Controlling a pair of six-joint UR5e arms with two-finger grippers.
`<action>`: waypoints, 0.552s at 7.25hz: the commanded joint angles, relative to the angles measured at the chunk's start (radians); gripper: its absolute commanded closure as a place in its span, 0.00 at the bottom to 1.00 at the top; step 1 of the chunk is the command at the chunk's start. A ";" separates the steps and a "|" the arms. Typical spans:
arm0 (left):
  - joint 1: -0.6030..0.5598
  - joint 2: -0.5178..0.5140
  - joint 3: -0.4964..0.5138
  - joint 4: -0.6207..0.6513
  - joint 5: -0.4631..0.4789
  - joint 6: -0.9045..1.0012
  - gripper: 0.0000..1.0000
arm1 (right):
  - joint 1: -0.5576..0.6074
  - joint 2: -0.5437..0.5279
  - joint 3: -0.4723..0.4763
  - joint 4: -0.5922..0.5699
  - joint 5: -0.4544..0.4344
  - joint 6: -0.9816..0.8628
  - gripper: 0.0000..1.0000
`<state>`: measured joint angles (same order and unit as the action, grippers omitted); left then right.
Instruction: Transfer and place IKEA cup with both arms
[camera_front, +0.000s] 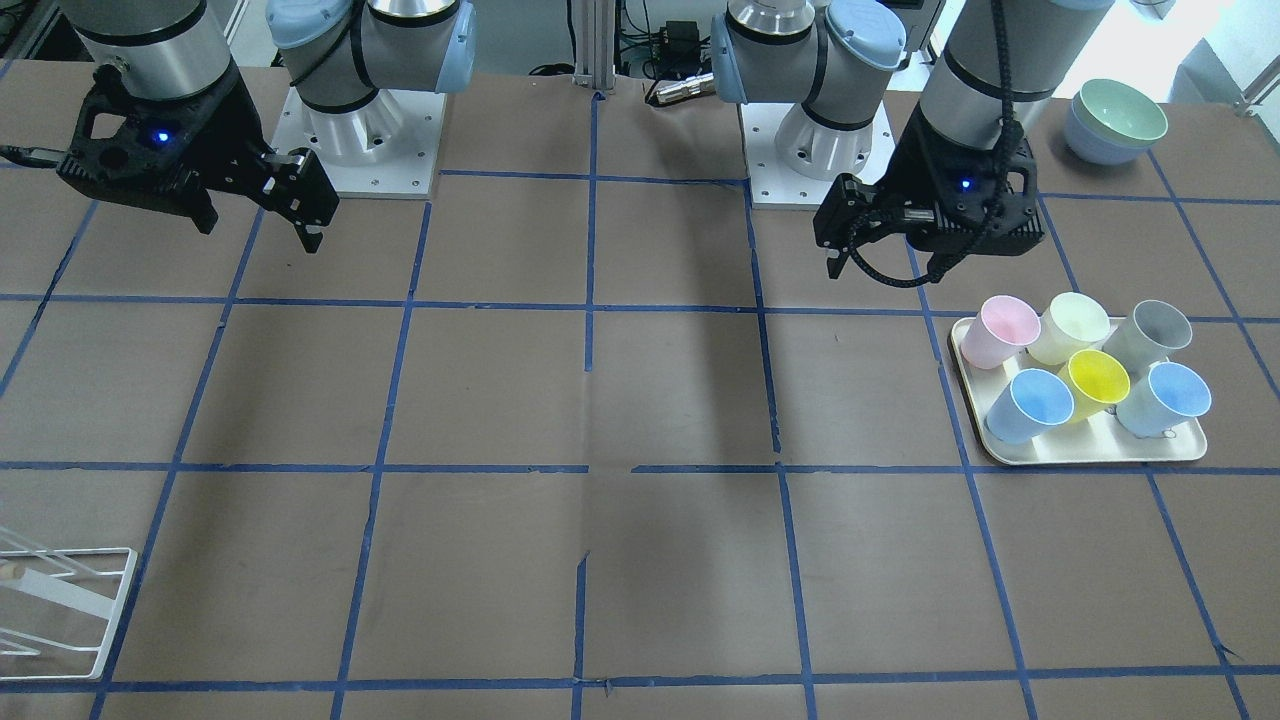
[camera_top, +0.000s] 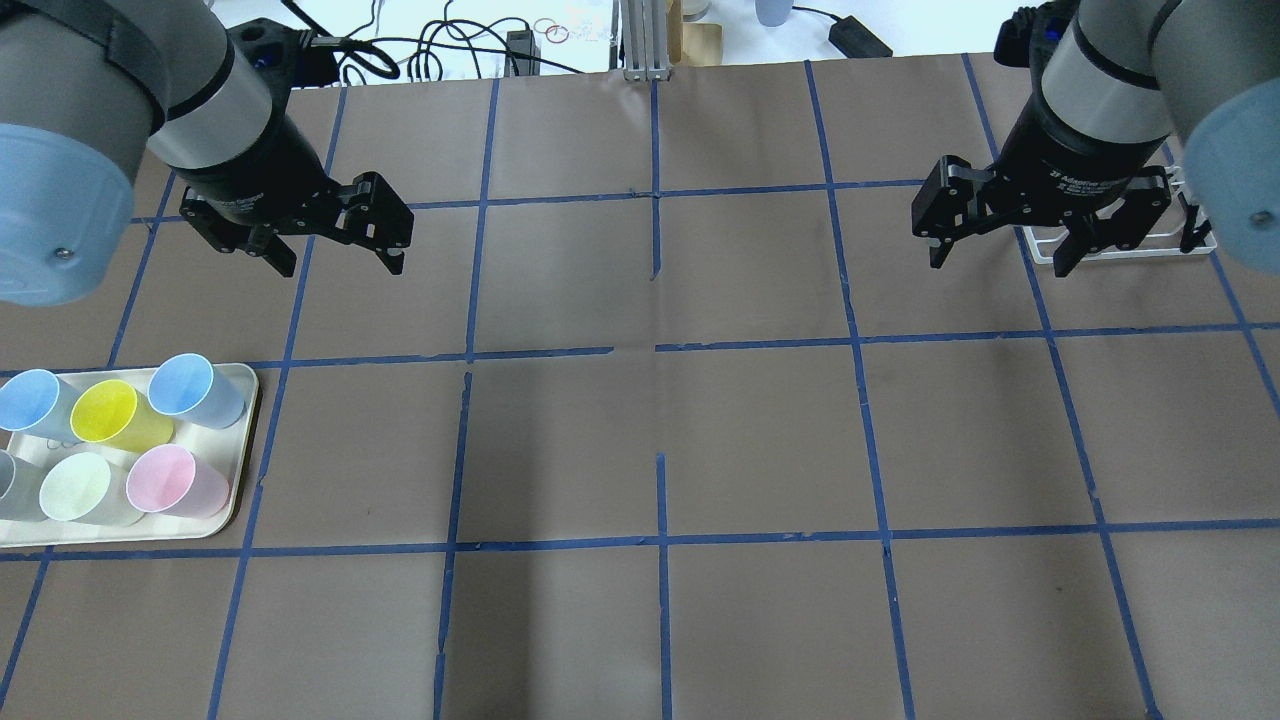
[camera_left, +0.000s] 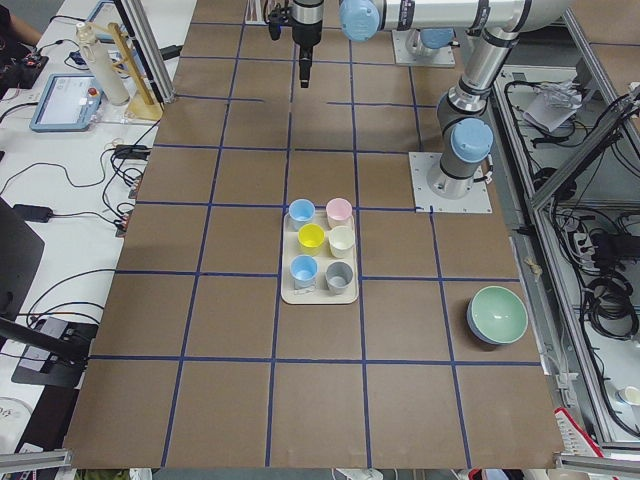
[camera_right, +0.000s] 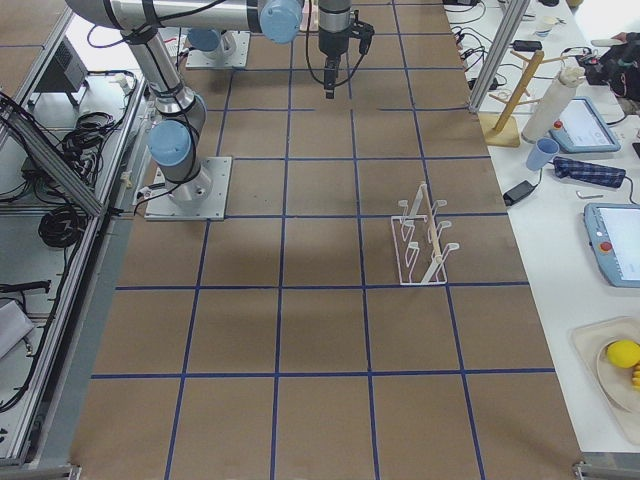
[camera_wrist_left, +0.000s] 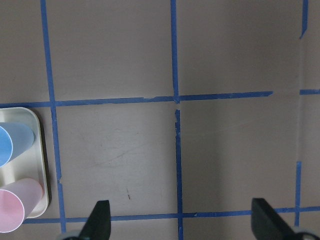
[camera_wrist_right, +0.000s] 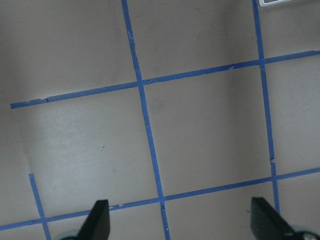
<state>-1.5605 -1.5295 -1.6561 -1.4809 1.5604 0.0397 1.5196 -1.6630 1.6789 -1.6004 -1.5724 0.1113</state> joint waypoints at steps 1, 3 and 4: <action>-0.007 0.002 0.001 0.002 -0.002 -0.011 0.00 | 0.001 -0.001 -0.001 0.013 0.094 0.002 0.00; -0.007 0.003 0.003 0.002 -0.003 -0.003 0.00 | 0.001 -0.003 -0.004 0.046 0.086 0.011 0.00; -0.007 0.003 0.003 0.002 -0.002 -0.004 0.00 | 0.001 -0.011 -0.004 0.046 0.069 0.010 0.00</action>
<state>-1.5676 -1.5269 -1.6540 -1.4788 1.5579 0.0340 1.5202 -1.6671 1.6758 -1.5595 -1.4906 0.1202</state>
